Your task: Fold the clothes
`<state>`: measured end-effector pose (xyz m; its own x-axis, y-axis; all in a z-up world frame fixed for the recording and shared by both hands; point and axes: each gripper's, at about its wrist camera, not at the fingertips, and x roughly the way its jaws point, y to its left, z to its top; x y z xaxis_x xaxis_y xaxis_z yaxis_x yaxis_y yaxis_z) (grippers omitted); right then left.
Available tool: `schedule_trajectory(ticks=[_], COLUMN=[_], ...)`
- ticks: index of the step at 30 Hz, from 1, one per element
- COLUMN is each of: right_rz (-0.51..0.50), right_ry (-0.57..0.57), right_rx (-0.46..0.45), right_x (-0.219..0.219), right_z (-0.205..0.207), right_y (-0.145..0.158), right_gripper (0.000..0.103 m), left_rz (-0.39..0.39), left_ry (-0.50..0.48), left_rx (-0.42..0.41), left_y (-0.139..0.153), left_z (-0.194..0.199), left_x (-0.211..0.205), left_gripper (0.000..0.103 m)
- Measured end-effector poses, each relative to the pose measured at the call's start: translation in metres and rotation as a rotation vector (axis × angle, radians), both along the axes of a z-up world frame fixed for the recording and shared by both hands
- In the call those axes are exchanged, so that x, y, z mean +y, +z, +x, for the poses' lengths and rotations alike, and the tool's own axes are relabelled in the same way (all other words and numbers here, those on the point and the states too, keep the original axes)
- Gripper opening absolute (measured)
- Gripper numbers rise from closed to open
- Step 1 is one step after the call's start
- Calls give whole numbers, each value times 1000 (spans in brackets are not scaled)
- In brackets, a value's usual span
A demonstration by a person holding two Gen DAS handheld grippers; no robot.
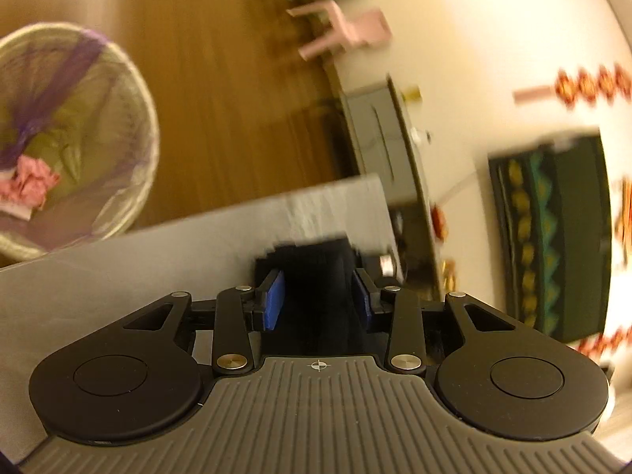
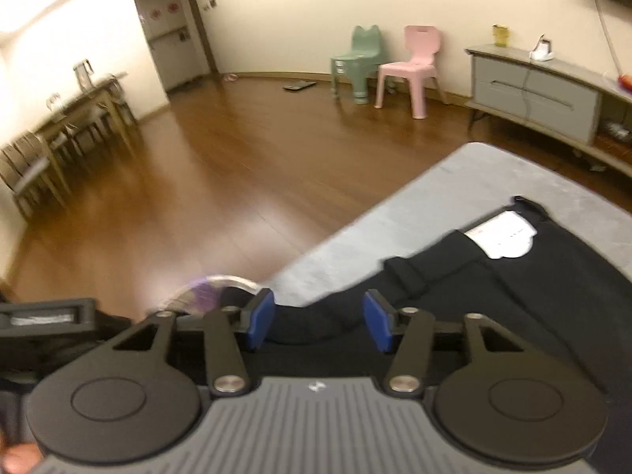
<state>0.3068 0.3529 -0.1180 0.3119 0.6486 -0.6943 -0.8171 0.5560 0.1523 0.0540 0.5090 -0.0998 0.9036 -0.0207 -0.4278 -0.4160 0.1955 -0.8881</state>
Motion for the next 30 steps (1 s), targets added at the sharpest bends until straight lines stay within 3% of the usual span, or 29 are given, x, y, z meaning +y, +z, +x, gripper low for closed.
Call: schedule_trajectory(ticks=[2,6,8,9,17,20,23,28,30], right_rz=[20,13,-6,-12,66,149,233,409,463], right_ry=[27,73,70,63,-4,-67,-148,-347,-413], right_rx=[27,48,47,51,-22,-9,76,387,452], right_x=[1,9,12,13,-9,-24,-39,-75,-89], right_z=[-1,-4,-2,0,4,14,35,90,105], right_y=[2,-4,-7,-6,17,30,38,21,11], right_gripper=[50,49,20,12,7,6,6,6,6], left_rz=[-42,-70,-82,-85,-91,-88,-71,-36,-22], left_ry=[45,42,38,38,42,38,17,-32,-67], left_rx=[-29,-35,-29,-30,-36,-32,-41,-27,-9], left_y=[-4,-9,-12,-12,-11,-11,-9,-7,-7], left_z=[-7,-5,-4,-3,-3,-3,-2,2,8], left_x=[6,10,10,10,10,10,9,5,2], left_gripper=[31,33,33,33,35,35,36,40,40])
